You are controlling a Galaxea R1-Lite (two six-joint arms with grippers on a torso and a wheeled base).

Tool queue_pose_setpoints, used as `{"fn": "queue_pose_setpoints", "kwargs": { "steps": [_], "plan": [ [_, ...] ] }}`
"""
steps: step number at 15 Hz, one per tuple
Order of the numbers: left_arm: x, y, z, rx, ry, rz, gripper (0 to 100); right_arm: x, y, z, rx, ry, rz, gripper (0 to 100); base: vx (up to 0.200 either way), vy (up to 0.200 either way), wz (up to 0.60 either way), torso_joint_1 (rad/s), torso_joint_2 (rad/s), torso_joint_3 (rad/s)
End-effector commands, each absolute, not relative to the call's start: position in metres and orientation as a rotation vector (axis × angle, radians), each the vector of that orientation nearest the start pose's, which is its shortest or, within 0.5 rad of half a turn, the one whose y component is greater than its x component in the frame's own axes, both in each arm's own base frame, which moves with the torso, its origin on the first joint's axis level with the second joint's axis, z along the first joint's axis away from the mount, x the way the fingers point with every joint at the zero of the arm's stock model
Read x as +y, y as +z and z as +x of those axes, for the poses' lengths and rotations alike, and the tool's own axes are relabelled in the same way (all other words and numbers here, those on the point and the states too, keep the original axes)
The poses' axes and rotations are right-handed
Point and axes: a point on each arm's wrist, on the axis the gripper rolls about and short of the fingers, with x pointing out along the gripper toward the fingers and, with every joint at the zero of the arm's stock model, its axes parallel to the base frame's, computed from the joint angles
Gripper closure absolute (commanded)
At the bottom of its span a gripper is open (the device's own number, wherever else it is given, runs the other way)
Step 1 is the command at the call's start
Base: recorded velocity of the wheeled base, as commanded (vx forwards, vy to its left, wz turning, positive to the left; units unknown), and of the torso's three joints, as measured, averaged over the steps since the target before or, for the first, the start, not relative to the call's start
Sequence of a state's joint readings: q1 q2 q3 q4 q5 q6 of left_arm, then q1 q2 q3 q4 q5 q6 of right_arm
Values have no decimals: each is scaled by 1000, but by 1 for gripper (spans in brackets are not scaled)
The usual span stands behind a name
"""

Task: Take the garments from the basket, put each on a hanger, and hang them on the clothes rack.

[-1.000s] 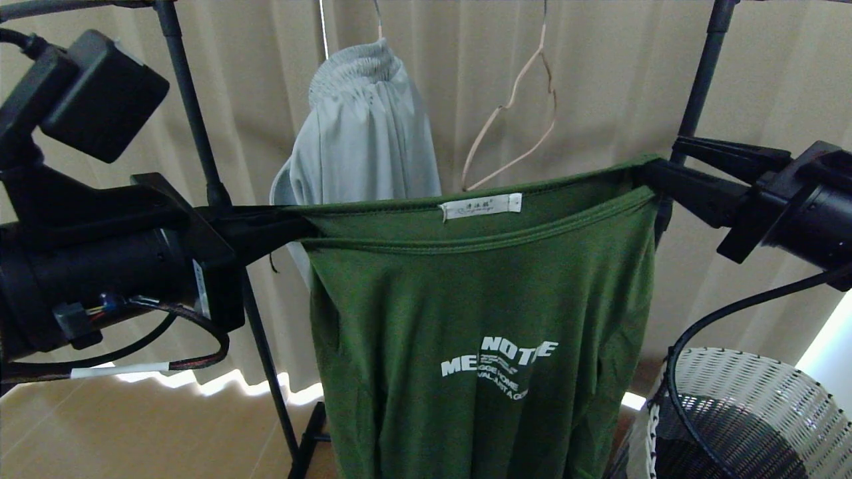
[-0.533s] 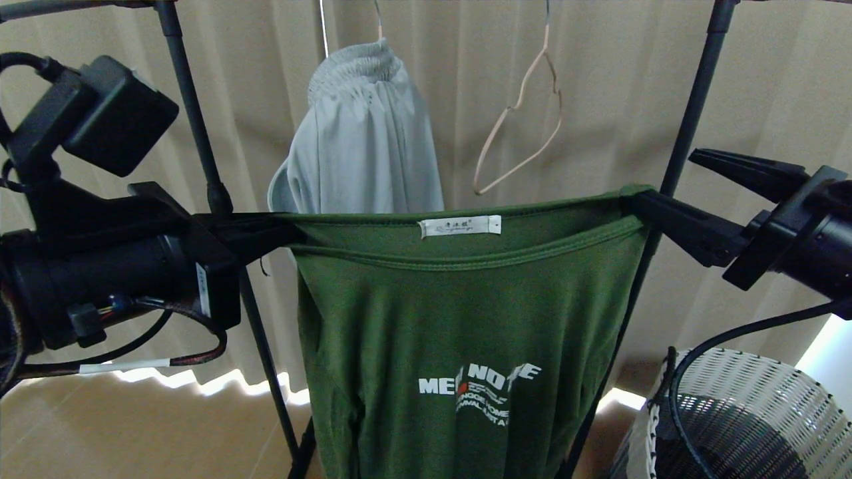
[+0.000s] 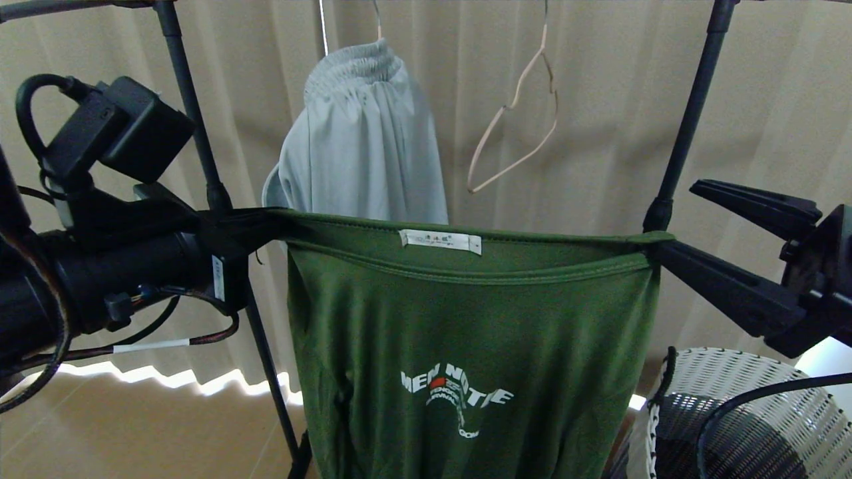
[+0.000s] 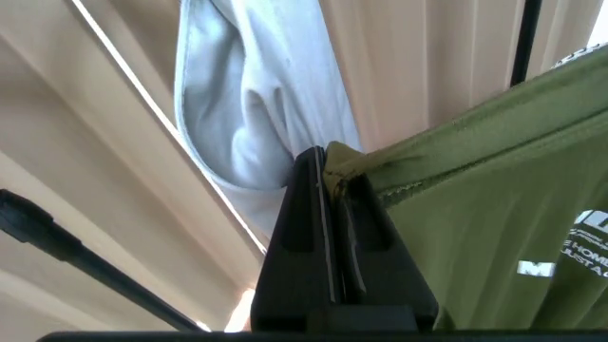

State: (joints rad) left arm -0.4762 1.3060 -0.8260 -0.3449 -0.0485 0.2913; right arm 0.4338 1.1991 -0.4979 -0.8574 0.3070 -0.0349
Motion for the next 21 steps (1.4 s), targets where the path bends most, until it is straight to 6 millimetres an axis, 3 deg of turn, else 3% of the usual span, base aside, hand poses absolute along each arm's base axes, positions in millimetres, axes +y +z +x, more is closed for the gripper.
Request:
{"fn": "queue_pose_setpoints", "kwargs": {
  "steps": [1, 6, 12, 14, 21],
  "plan": [
    [-99, 260, 190, 65, -541, 315, 100, 77, 239, 149, -175, 743, -21, 0, 0, 0, 0, 0, 0, 0],
    [-98, 260, 189, 63, -538, 313, 100, 76, 230, 147, -142, 741, -26, 0, 0, 0, 0, 0, 0, 0],
    [-64, 249, 147, 57, -442, 310, 100, 46, 211, 161, 6, 455, -73, 0, 0, 0, 0, 0, 0, 0],
    [-47, 236, 131, 81, -384, 302, 100, 38, 199, 162, 84, 273, -81, 0, 0, 0, 0, 0, 0, 0],
    [-39, 223, 114, 102, -389, 186, 100, 33, 173, 156, 199, 170, -90, 0, 0, 0, 0, 0, 0, 0]
  ]
}}
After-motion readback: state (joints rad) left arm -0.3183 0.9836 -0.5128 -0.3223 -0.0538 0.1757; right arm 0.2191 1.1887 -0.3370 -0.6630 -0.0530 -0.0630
